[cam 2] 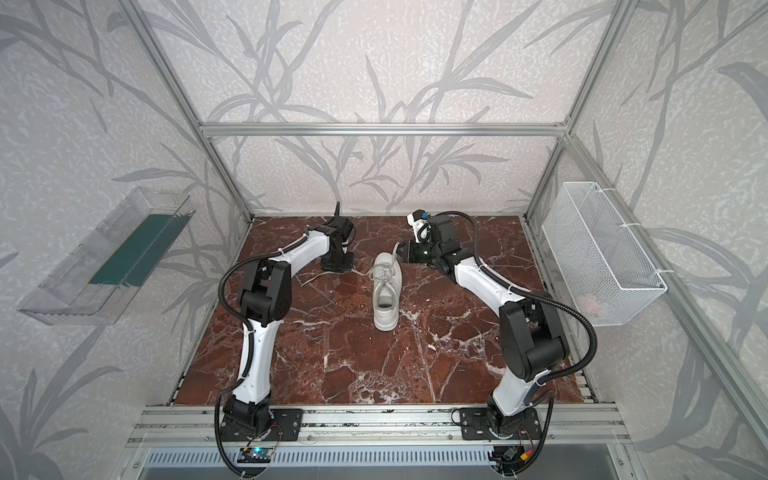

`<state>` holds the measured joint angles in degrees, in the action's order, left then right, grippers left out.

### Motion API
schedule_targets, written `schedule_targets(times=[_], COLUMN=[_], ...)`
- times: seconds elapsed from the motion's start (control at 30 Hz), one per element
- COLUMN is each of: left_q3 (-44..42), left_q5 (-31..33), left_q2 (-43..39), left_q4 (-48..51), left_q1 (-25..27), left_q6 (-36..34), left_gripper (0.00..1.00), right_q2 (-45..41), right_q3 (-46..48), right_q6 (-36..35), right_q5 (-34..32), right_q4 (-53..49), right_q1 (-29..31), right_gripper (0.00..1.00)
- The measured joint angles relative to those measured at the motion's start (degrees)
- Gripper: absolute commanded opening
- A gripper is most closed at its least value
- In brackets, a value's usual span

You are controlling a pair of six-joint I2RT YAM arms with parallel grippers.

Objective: Tie the shoes

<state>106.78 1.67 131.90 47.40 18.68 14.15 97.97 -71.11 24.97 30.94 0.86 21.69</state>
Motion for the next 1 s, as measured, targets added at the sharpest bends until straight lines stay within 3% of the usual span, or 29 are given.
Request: schedule_targets(times=[0.03,0.17,0.43,1.0], left_q3=[-0.04,-1.38,-1.95,3.37], left_q5=[0.0,-0.26,-2.08,-1.97], left_q2=[-0.04,-1.01,-3.48,0.39], left_q4=[-0.02,-0.61,-1.9,-1.16], left_q1=[0.0,0.04,1.16,2.27], left_q6=[-0.02,0.22,1.11,1.05], left_gripper=[0.02,0.23,0.41,0.44], right_q2=[0.0,-0.09,-0.24,-0.31], right_q3=[0.0,0.0,0.07,0.07], right_q6=[0.0,0.0,0.02,0.0], right_q5=[0.0,0.0,0.0,-0.02], right_q4=[0.0,0.0,0.02,0.0], right_q1=[0.0,0.0,0.0,0.0], right_gripper=[0.0,0.0,0.0,0.0])
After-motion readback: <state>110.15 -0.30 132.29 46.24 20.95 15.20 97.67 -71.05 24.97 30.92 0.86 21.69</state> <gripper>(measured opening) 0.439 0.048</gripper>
